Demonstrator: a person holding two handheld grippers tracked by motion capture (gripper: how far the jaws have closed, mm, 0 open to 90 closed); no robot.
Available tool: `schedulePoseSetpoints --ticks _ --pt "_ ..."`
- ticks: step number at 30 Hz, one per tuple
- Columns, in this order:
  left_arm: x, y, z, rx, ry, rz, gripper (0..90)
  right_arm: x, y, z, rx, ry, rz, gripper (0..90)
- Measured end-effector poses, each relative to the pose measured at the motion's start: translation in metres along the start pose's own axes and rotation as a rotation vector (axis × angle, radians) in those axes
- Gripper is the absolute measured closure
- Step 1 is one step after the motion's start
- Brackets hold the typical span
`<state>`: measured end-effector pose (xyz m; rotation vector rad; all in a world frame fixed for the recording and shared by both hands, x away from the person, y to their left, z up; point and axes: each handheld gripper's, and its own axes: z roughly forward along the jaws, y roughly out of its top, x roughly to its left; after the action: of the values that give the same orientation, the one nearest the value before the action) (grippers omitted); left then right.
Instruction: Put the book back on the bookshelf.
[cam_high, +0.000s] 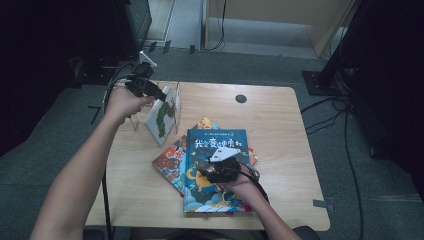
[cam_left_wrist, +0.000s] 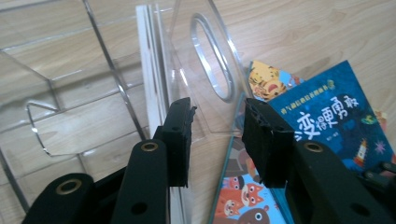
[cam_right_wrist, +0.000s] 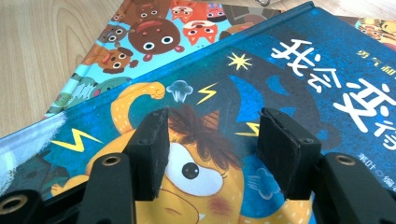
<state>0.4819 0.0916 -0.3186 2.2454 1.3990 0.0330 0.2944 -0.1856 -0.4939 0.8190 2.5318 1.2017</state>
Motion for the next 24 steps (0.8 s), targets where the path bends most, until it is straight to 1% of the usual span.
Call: schedulePoseSetpoints --ticks 3,4,6,9,13,17,20,24 --pt "-0.001 -0.003 -0.003 -0.012 -0.009 0.0 61.7 0.0 0.0 0.0 0.0 0.001 -0.002 43.5" --pt "-0.001 -0.004 -0.006 -0.022 -0.022 -0.003 61.4 0.0 0.0 0.0 0.0 0.0 -0.005 43.3" --pt "-0.001 -0.007 -0.007 -0.034 -0.032 -0.005 60.9 0.0 0.0 0.0 0.003 0.003 -0.004 43.0" --pt "-0.002 -0.011 -0.007 -0.025 -0.019 0.012 59.7 0.0 0.0 0.0 0.003 0.004 -0.004 42.9" --pt "-0.004 -0.017 -0.007 -0.03 -0.027 0.024 57.8 -0.001 0.0 0.0 0.0 0.008 0.0 42.9" --pt "-0.007 -0.024 -0.004 -0.042 -0.03 0.04 58.5 -0.001 0.0 0.0 -0.001 0.011 0.01 42.9" --pt "-0.01 -0.029 -0.001 -0.035 -0.034 0.047 58.7 -0.002 0.0 0.0 -0.004 0.012 0.013 42.9" --pt "-0.014 -0.035 0.002 -0.042 -0.031 0.063 59.9 -0.004 0.0 -0.001 -0.008 0.014 0.03 43.4"
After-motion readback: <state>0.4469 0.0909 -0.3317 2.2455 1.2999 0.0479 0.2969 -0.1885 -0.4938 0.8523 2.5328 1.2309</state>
